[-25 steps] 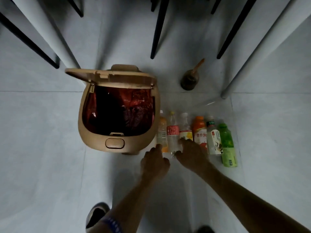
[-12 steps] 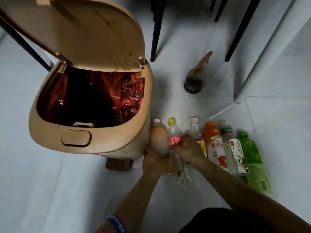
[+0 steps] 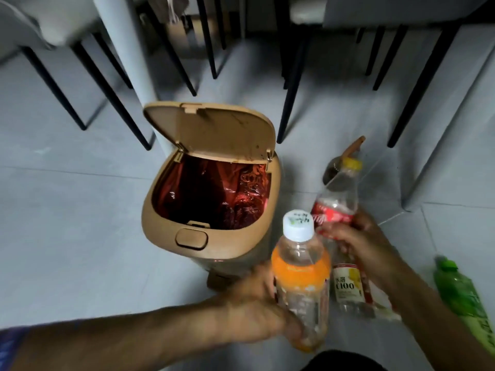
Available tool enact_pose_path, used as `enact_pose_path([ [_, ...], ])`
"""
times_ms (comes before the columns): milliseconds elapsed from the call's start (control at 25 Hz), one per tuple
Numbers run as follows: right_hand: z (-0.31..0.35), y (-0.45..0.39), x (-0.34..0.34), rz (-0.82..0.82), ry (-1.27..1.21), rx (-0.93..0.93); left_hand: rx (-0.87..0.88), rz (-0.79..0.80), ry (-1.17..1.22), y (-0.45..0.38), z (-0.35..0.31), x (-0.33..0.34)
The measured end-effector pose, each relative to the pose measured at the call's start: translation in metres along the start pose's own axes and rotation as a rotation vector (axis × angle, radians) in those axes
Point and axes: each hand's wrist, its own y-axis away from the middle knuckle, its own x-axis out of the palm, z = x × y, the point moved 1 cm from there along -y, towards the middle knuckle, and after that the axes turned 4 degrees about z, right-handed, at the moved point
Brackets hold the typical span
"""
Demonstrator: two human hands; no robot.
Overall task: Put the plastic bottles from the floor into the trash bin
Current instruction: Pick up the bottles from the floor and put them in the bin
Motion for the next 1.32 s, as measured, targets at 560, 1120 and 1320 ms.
enact_pose_path([
  [560,0.085,-0.009,0.063,0.048,0.206,-0.184,0.08,-0.608,-0.28,0.054,-0.046,-0.134],
  [1120,-0.083,0.045,-0.119,-0.479,0.445,0.173,0.07,-0.265,-0.664,-0.177,0.008,0.111],
  [1320,-0.144,0.043,-0.119,-0.368,0.912,0.273,-0.341,-0.32,-0.566,-0.196,0.086,0.138],
])
